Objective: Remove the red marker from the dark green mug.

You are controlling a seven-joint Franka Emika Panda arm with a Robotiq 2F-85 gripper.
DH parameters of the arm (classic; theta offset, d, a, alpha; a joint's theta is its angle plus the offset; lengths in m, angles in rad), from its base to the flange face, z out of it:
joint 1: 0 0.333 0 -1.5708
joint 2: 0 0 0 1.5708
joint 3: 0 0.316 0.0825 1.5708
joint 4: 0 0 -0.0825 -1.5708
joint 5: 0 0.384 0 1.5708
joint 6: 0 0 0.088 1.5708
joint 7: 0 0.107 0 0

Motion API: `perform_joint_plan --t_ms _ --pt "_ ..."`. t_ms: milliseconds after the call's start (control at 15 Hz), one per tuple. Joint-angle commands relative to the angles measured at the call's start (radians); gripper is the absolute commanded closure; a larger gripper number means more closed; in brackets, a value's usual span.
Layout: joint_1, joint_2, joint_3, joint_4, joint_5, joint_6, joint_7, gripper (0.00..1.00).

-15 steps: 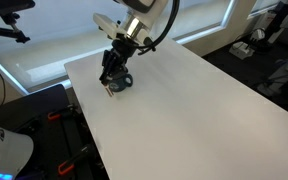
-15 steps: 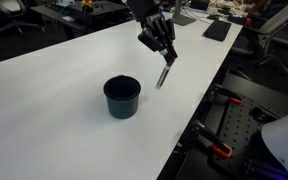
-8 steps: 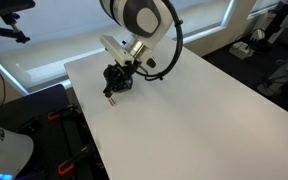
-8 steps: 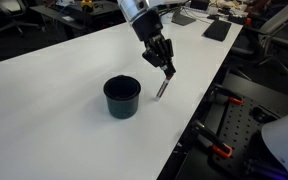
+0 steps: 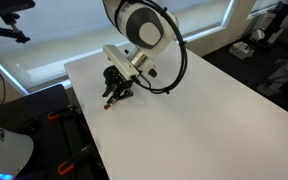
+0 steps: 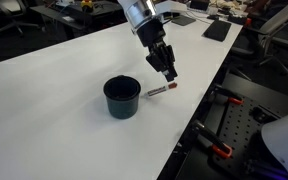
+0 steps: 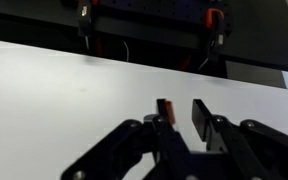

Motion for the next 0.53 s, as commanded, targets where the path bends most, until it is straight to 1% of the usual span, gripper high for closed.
perform_joint_plan --t_ms 0,467 --pt "0.002 0.008 -0.002 0.003 0.001 0.002 -0.002 0.63" --pt "0.002 0.015 -0.002 0.004 0.002 0.005 -0.002 0.63"
